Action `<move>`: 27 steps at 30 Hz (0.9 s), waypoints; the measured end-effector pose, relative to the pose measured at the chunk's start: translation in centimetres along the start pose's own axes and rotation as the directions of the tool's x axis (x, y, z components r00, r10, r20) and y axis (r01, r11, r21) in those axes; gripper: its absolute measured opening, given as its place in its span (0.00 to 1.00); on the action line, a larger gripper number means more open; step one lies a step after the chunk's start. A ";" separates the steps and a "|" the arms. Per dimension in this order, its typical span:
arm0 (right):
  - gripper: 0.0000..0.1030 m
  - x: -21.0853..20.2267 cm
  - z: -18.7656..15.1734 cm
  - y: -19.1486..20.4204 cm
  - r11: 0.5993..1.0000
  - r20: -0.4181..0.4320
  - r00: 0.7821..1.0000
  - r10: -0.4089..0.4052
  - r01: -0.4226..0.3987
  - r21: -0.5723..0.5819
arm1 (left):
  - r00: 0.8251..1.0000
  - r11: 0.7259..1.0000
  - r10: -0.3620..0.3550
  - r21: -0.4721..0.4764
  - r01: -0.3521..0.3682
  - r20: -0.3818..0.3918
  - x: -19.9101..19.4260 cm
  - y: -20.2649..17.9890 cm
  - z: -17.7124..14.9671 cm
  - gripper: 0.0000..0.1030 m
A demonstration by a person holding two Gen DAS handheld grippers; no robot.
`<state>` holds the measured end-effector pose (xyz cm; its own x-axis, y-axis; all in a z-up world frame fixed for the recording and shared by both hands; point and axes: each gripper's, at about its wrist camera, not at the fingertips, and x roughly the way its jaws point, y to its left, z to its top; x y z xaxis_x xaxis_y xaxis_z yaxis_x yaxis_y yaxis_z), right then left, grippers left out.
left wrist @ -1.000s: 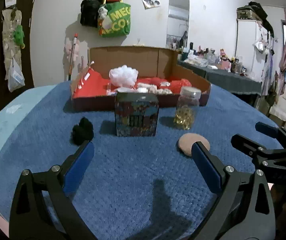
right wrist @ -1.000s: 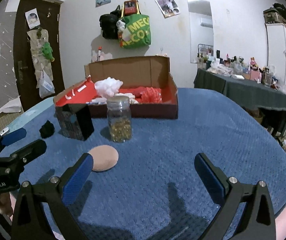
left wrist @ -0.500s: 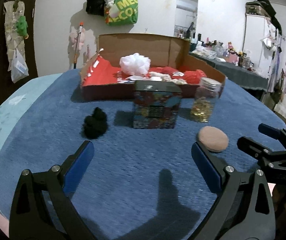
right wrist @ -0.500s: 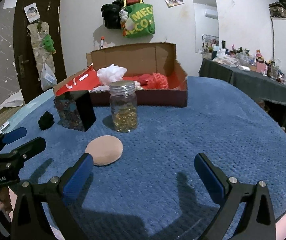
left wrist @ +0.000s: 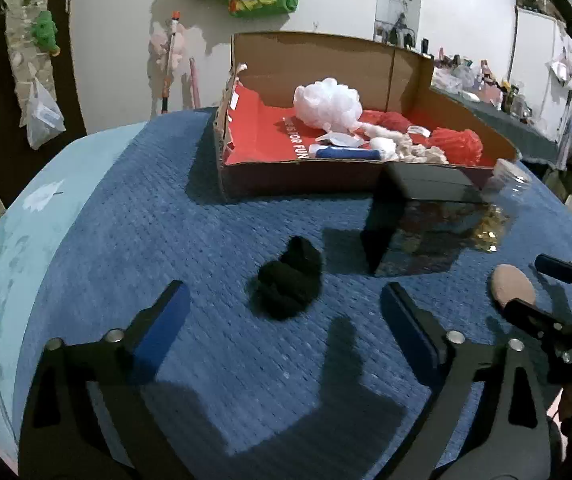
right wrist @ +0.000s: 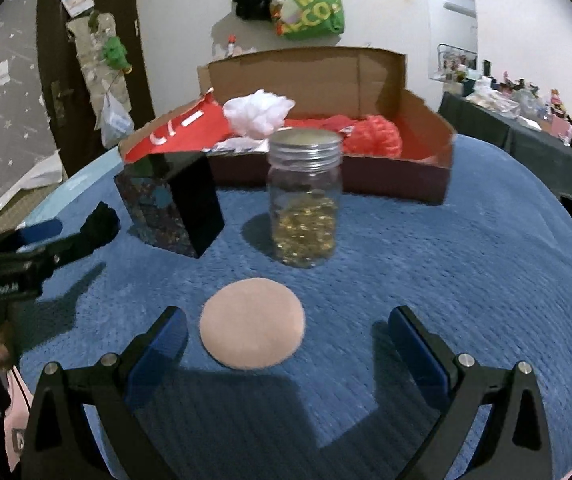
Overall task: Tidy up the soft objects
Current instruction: 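Grasp the black fuzzy pompom with the left tool while the right tool grasps the tan sponge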
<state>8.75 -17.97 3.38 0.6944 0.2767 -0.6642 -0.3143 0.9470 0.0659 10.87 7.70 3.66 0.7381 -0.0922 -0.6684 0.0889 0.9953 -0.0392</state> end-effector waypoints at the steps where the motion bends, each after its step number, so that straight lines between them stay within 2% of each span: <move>1: 1.00 0.5 0.1 0.2 1.000 -0.016 1.000 -0.007 0.007 -0.011 | 1.000 1.000 -0.010 0.001 0.010 -0.014 0.5 0.2 0.2 0.81; 3: 0.91 1.0 0.4 0.5 1.000 -0.031 0.999 -0.006 0.005 -0.025 | 0.997 0.999 -0.045 -0.004 0.045 -0.059 1.7 0.6 0.5 0.67; 4: 0.89 1.2 0.5 0.6 1.000 -0.039 0.999 -0.007 0.006 -0.031 | 0.995 0.998 -0.070 -0.007 0.069 -0.075 2.3 0.6 0.6 0.55; 5: 0.85 1.4 0.5 0.7 0.999 -0.042 0.999 -0.009 0.007 -0.037 | 0.992 0.996 -0.089 -0.007 0.089 -0.084 2.6 0.6 0.7 0.50; 7: 0.74 1.4 0.5 1.0 0.998 -0.041 0.999 -0.001 -0.001 -0.056 | 0.991 0.994 -0.105 0.000 0.106 -0.081 2.8 0.3 0.7 0.30; 9: 0.58 1.3 0.4 1.3 0.997 -0.037 0.999 0.004 -0.007 -0.076 | 0.988 0.990 -0.139 -0.007 0.139 -0.071 2.4 0.3 0.6 0.29; 10: 0.53 1.2 0.3 1.4 0.996 -0.038 0.999 0.019 -0.022 -0.087 | 0.986 0.988 -0.154 -0.011 0.154 -0.065 2.1 0.2 0.4 0.29; 16: 0.53 -0.2 0.0 1.0 0.996 -0.025 0.998 0.057 -0.058 -0.066 | 0.970 0.971 -0.241 -0.006 0.241 -0.032 -0.9 -1.8 -0.6 0.29; 20: 0.53 -1.2 0.0 0.7 0.996 -0.013 0.997 0.076 -0.077 -0.051 | 0.956 0.956 -0.291 0.042 0.292 -0.029 -2.6 -4.4 -1.5 0.29; 27: 0.53 -2.3 -0.2 0.7 0.995 0.002 0.997 0.073 -0.072 -0.063 | 0.939 0.935 -0.339 0.093 0.343 -0.052 -2.9 -7.7 -2.4 0.29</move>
<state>6.80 -18.03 4.81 0.6713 0.3452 -0.6559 -0.4037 0.9124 0.0671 6.44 0.39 4.14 0.6285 -0.4229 -0.6528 0.3986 0.8958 -0.1967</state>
